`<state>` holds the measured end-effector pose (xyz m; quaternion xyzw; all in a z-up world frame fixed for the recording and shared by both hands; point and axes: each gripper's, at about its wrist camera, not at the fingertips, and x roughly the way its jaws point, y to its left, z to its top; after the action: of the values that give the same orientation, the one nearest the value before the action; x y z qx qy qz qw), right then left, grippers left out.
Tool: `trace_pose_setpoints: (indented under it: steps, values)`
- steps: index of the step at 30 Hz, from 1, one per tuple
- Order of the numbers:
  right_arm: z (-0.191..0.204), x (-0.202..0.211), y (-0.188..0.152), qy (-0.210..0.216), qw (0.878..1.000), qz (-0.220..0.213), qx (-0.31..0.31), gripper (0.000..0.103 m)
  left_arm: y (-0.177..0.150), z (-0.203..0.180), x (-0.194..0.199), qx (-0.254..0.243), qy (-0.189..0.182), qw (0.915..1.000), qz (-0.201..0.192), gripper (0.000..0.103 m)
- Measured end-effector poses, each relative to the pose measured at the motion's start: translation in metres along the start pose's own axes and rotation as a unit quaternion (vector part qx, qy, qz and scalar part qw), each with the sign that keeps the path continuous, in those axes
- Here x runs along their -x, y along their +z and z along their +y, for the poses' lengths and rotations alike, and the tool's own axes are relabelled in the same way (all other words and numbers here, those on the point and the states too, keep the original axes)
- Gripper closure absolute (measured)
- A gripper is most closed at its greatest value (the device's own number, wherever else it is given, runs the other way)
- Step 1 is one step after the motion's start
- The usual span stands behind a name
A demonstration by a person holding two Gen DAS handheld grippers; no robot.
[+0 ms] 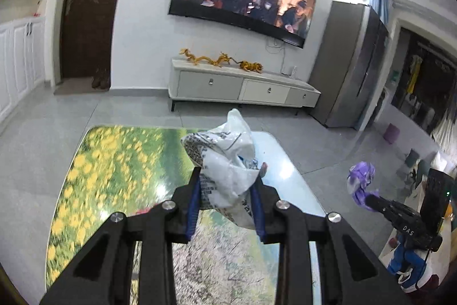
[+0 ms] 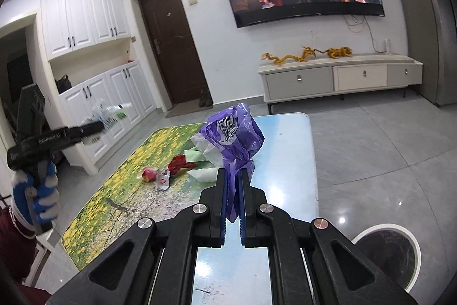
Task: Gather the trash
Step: 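Carry both held bags over the trash bin and open both tools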
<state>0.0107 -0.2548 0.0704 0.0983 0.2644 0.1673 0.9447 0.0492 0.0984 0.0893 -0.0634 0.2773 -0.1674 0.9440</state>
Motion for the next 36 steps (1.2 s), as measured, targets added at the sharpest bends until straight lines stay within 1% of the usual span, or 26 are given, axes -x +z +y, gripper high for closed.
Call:
trace_pose_setpoints:
  steps: [4,6,10,11,13,15,17,20,24,25,28,30,32,33,35,36]
  values:
    - [-0.022,0.005,-0.005,-0.017,1.000,-0.003,-0.021,0.096,0.007,-0.036,-0.017,-0.029,-0.026,0.9992,0.008,0.073]
    - [-0.040,0.010,-0.009,-0.034,0.999,-0.006,-0.035,0.096,0.007,-0.064,-0.033,-0.049,-0.046,0.9975,0.021,0.073]
    - [-0.076,0.018,-0.022,-0.073,0.995,-0.003,-0.068,0.096,-0.005,-0.129,-0.074,-0.095,-0.092,0.9893,0.061,0.073]
    - [-0.089,0.021,-0.028,-0.084,0.993,-0.001,-0.079,0.096,-0.012,-0.152,-0.090,-0.111,-0.107,0.9849,0.079,0.073]
    - [-0.120,0.028,-0.041,-0.112,0.988,0.006,-0.107,0.096,-0.023,-0.183,-0.114,-0.132,-0.124,0.9777,0.106,0.073]
    - [-0.144,0.031,-0.053,-0.132,0.982,0.015,-0.132,0.096,-0.040,-0.222,-0.144,-0.153,-0.146,0.9667,0.144,0.073]
    - [-0.169,0.032,-0.069,-0.151,0.976,0.027,-0.156,0.096,-0.056,-0.254,-0.170,-0.167,-0.162,0.9561,0.178,0.073]
    - [-0.207,0.028,-0.093,-0.178,0.963,0.054,-0.192,0.096,-0.079,-0.299,-0.208,-0.178,-0.178,0.9397,0.232,0.071]
    - [-0.243,0.014,-0.122,-0.196,0.950,0.091,-0.225,0.096,-0.110,-0.344,-0.257,-0.184,-0.192,0.9184,0.293,0.071]
    - [-0.249,0.011,-0.127,-0.197,0.948,0.097,-0.231,0.095,-0.118,-0.353,-0.267,-0.185,-0.193,0.9133,0.307,0.071]
    - [-0.271,-0.003,-0.144,-0.202,0.939,0.122,-0.251,0.093,-0.133,-0.371,-0.293,-0.179,-0.193,0.9038,0.337,0.068]
    - [-0.283,-0.011,-0.153,-0.203,0.934,0.137,-0.262,0.092,-0.145,-0.378,-0.307,-0.166,-0.196,0.8975,0.358,0.061]
    - [-0.289,-0.016,-0.161,-0.204,0.930,0.147,-0.267,0.092,-0.151,-0.382,-0.318,-0.154,-0.198,0.8942,0.371,0.047]
    - [-0.293,-0.018,-0.164,-0.206,0.928,0.152,-0.270,0.091,-0.153,-0.382,-0.322,-0.148,-0.199,0.8935,0.374,0.044]
    - [-0.300,-0.018,-0.172,-0.207,0.925,0.157,-0.276,0.080,-0.157,-0.386,-0.331,-0.136,-0.200,0.8925,0.381,0.042]
    - [-0.303,-0.019,-0.174,-0.208,0.924,0.158,-0.279,0.077,-0.157,-0.384,-0.333,-0.131,-0.200,0.8917,0.384,0.042]
